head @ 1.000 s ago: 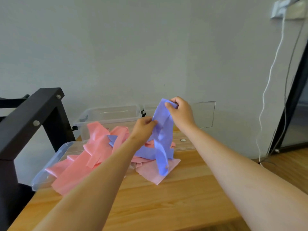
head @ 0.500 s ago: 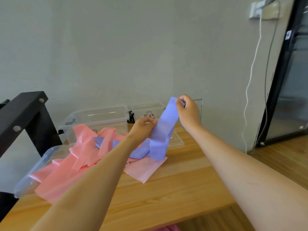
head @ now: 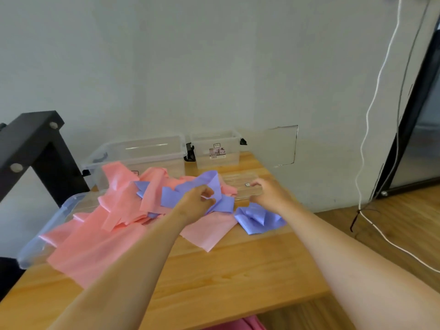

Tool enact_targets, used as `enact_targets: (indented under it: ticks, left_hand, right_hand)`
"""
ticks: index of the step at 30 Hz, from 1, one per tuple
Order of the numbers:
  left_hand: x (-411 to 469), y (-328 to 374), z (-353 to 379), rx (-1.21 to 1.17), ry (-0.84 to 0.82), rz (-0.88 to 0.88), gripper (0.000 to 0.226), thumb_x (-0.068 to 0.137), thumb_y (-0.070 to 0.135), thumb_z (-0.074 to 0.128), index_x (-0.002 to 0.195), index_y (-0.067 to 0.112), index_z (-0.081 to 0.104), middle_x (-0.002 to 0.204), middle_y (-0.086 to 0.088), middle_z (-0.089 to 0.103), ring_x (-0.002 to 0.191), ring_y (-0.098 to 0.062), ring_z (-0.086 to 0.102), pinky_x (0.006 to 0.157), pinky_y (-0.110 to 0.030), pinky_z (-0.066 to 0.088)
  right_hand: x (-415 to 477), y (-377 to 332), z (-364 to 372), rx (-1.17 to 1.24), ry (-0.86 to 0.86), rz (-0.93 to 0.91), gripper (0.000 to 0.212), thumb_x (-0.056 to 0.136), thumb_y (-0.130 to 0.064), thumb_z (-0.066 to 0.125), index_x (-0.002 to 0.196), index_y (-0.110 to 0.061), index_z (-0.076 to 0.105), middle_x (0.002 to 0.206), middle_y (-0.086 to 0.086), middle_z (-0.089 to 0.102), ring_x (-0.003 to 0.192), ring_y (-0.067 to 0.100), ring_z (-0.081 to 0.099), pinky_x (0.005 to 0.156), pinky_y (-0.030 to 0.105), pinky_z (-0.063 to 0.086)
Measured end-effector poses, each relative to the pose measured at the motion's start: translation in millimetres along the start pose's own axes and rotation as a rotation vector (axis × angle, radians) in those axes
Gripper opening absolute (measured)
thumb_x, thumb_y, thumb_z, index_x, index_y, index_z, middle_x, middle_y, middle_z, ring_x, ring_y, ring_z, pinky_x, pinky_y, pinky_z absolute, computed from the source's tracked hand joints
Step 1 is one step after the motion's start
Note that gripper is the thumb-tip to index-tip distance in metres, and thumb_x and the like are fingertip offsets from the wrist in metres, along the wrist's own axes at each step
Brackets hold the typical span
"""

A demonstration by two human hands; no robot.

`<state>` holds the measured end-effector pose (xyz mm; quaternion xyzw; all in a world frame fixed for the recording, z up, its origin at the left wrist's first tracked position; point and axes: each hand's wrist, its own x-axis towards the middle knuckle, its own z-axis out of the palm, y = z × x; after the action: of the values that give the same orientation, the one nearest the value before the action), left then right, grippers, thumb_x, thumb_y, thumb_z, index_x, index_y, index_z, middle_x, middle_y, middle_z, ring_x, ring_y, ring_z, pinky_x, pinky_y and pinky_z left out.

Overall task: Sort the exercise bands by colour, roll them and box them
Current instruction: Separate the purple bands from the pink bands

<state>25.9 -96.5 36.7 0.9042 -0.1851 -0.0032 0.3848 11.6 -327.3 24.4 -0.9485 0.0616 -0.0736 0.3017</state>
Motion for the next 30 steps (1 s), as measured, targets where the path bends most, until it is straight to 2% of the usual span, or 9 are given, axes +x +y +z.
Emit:
enact_targets:
  ticks: [5,9,12,15,17,20,22,26,30]
  left_hand:
    - [3,-29,-18,0.208,0.042,0.003,0.049,0.091,0.016,0.064,0.137,0.013,0.047,0.135,0.000,0.047,0.127,-0.020,0.045,0.099,-0.023,0.034]
    - [9,-52,-27,0.308,0.027,0.040,0.061,0.084,0.019,0.072,0.139,0.013,0.047,0.142,-0.006,0.048,0.131,-0.024,0.043,0.103,-0.028,0.033]
    - [16,-70,-32,0.281,-0.021,0.039,0.067,0.081,0.026,0.075,0.140,0.013,0.046,0.141,-0.008,0.049,0.129,-0.024,0.045,0.102,-0.025,0.032]
    - [24,-84,-39,0.231,-0.059,0.054,0.072,0.075,0.035,0.074,0.138,0.011,0.049,0.137,-0.010,0.052,0.126,-0.025,0.047,0.095,-0.019,0.029]
    - [30,-90,-44,0.233,-0.053,0.097,0.077,0.067,0.050,0.066,0.134,0.014,0.054,0.133,-0.009,0.055,0.123,-0.025,0.049,0.096,-0.021,0.032]
    - [45,-93,-49,0.237,0.010,0.180,0.088,0.057,0.070,0.053,0.129,0.019,0.058,0.130,-0.004,0.059,0.121,-0.023,0.053,0.100,-0.029,0.037]
    - [53,-86,-53,0.214,0.043,0.189,0.093,0.053,0.074,0.054,0.130,0.022,0.057,0.130,0.002,0.059,0.119,-0.019,0.053,0.095,-0.025,0.037]
    - [64,-65,-59,0.081,0.021,0.235,0.086,0.059,0.066,0.061,0.133,0.023,0.052,0.122,0.007,0.056,0.111,-0.013,0.052,0.086,-0.014,0.032]
    - [75,-58,-56,-0.016,-0.085,0.163,0.065,0.081,0.028,0.078,0.137,0.016,0.046,0.128,0.001,0.055,0.115,-0.014,0.053,0.082,-0.011,0.034]
  right_hand:
    - [11,-39,30,0.003,-0.043,-0.191,0.051,0.075,-0.023,0.074,0.125,-0.021,0.061,0.126,0.005,0.060,0.116,0.024,0.055,0.088,0.034,0.047]
    - [20,-54,65,-0.085,-0.102,-0.282,0.066,0.080,-0.025,0.073,0.141,-0.020,0.047,0.145,0.005,0.045,0.136,0.026,0.036,0.106,0.036,0.035]
    - [26,-62,85,-0.158,-0.049,-0.332,0.065,0.080,-0.026,0.072,0.141,-0.023,0.048,0.145,0.002,0.044,0.136,0.022,0.035,0.104,0.032,0.033]
    - [38,-66,98,-0.122,0.037,-0.289,0.026,0.082,-0.024,0.067,0.107,-0.023,0.069,0.113,0.000,0.067,0.113,0.022,0.056,0.087,0.035,0.045]
    - [49,-69,99,-0.057,0.038,-0.229,0.005,0.085,-0.022,0.063,0.086,-0.021,0.068,0.087,0.000,0.070,0.089,0.023,0.062,0.074,0.035,0.048]
    - [60,-78,88,0.232,0.075,-0.161,0.018,0.093,-0.018,0.059,0.076,-0.024,0.056,0.064,-0.004,0.054,0.061,0.015,0.050,0.057,0.030,0.041]
    - [64,-88,70,0.529,0.117,-0.084,0.017,0.098,-0.014,0.052,0.082,-0.021,0.055,0.072,0.001,0.054,0.060,0.013,0.049,0.047,0.022,0.045]
    - [76,-103,29,0.831,0.240,0.009,0.018,0.099,-0.008,0.044,0.087,-0.016,0.053,0.079,0.009,0.061,0.063,0.017,0.060,0.058,0.027,0.053]
    - [80,-112,-15,0.915,0.390,-0.004,0.022,0.094,-0.003,0.041,0.082,-0.017,0.052,0.079,0.007,0.057,0.069,0.017,0.056,0.059,0.025,0.052]
